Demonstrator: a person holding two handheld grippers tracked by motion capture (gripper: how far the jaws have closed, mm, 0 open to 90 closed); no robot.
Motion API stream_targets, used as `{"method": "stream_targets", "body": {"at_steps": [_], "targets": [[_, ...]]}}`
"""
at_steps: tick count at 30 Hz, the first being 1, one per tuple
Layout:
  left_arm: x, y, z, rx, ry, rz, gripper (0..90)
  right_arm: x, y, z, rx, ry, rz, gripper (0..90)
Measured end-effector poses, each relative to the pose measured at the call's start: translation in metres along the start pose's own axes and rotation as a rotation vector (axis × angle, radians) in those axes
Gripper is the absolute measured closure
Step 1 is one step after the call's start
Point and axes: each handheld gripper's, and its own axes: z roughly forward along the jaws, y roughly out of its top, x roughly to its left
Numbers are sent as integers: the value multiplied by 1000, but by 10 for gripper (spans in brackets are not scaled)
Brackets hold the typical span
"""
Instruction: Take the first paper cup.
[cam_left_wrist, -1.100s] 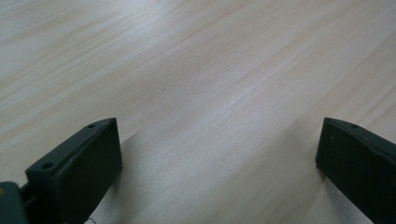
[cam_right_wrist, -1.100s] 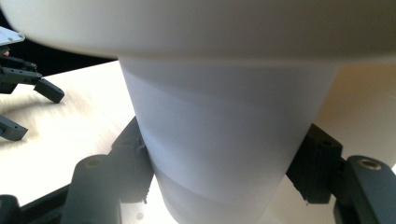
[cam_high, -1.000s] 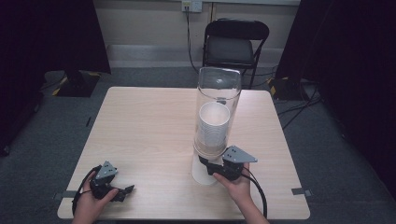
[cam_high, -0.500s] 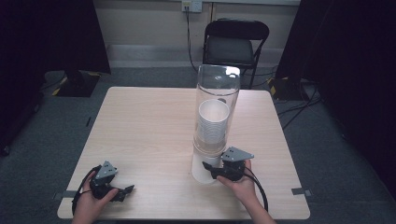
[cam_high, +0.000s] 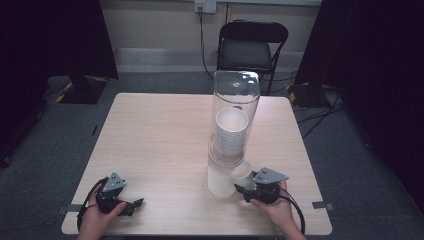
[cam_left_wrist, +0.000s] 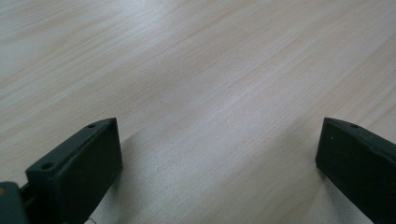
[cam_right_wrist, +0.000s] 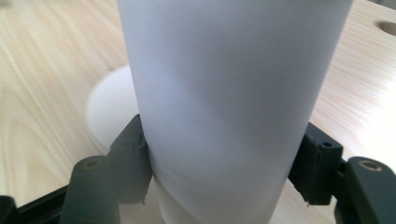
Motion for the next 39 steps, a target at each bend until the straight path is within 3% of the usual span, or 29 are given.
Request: {"method": "stream_targets", "body": {"at_steps": [3,4,5,8,11,13,15,16,28,36,39], "targets": [[0,0,0,0,1,5,0,-8,-8,-10,-18,-22,30,327],[0,0,0,1,1,-1,0,-14,-15,-20,-20,-55,54,324],[0,0,0,1,1,-1,0,-14,-15,-20,-20,-55,54,324],[0,0,0,3,0,0,0,-29,-18,-30,-51,-126,122,318],[0,0,0,1,1,0,0,-39,-18,-29,-42,-157,155,313],[0,0,0,2,-1,-1,0,-54,-21,-24,-35,-199,222,308],[0,0,0,-1,-1,-1,0,-57,-22,-22,-33,-209,227,308],[0,0,0,0,-1,-2,0,-65,-24,-17,-27,-230,265,308],[0,0,0,0,-1,-1,0,-84,-17,3,23,-295,286,277],[0,0,0,1,-1,-1,0,-87,-17,6,56,-300,317,235],[0,0,0,1,1,1,0,-84,-18,7,93,-289,281,239]]}}
